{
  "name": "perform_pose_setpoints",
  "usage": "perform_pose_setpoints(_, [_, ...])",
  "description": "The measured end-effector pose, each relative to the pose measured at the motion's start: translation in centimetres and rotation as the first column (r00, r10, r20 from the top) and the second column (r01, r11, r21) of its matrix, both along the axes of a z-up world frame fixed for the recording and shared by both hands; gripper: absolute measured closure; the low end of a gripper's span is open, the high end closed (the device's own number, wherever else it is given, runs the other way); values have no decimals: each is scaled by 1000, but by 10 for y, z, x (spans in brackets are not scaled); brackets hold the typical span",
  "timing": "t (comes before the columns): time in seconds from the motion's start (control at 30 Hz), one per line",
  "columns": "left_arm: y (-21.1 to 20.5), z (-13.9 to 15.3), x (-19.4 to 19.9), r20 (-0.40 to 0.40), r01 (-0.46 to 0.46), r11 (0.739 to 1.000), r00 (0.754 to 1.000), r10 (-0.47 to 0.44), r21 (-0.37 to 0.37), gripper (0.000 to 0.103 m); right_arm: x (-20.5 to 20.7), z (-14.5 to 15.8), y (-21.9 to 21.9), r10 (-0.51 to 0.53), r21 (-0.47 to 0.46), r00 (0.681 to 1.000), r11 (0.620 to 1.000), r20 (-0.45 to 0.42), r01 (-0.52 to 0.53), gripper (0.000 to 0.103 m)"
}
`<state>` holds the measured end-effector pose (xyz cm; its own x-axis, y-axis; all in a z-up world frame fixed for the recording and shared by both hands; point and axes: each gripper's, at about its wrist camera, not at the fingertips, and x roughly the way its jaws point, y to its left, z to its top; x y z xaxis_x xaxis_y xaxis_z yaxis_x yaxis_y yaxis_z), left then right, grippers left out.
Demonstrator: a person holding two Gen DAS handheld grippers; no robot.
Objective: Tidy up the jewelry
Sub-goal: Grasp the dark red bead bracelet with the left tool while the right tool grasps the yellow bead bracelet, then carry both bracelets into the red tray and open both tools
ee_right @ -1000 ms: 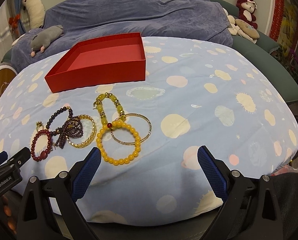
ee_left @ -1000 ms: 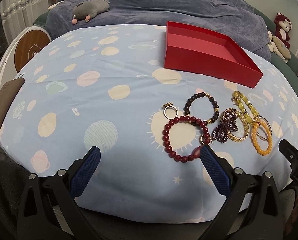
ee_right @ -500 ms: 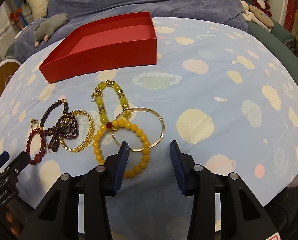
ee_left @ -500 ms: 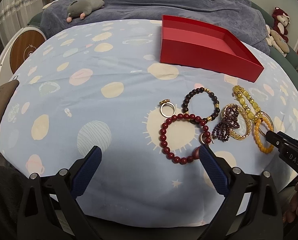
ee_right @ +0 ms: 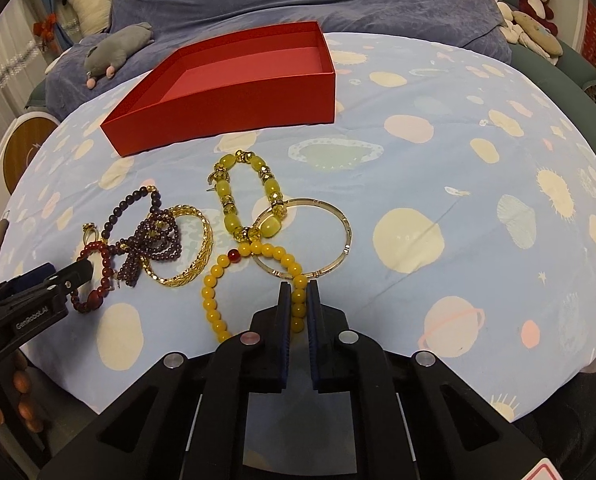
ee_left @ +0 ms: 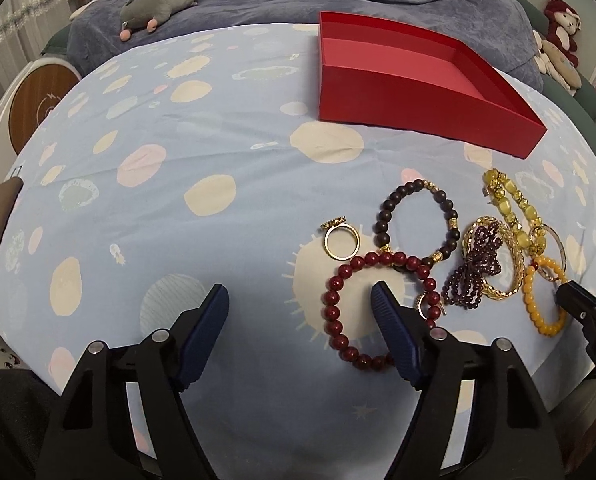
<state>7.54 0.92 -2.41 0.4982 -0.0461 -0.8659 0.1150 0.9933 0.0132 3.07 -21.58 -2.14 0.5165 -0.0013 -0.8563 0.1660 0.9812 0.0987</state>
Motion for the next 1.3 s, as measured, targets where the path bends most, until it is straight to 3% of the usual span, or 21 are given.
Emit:
perform_pose_setpoints(0.1, [-3, 2, -2, 12, 25, 1000, 1000, -25, -4, 50, -1, 1, 0, 0, 7, 1000, 1000, -4, 0, 96])
perform_pose_setpoints(0.27, [-1, 5, -2, 12, 54, 998, 999, -53, -25, 95, -6, 8, 1, 3, 13, 1000, 1000, 4, -3, 96])
perform_pose_setpoints(0.5, [8, 19, -9, 14, 49, 995, 999, -48, -83, 95, -13, 32, -3, 7, 16, 999, 1000, 31, -7, 96])
perform_pose_setpoints(0.83, [1, 79, -4, 86, 104, 983, 992, -92, -149, 95, 9, 89, -6, 70, 26, 991, 997, 113, -74, 96])
perform_pose_setpoints(1.1, [-30, 123, 68, 155, 187, 962, 975, -157, -199, 95, 105, 132, -15, 134, 50, 974, 988, 181, -145, 96])
perform_pose_setpoints(1.3, [-59, 126, 159, 175, 212, 947, 969, -172, -240, 95, 202, 127, -22, 143, 82, 975, 984, 170, -159, 96])
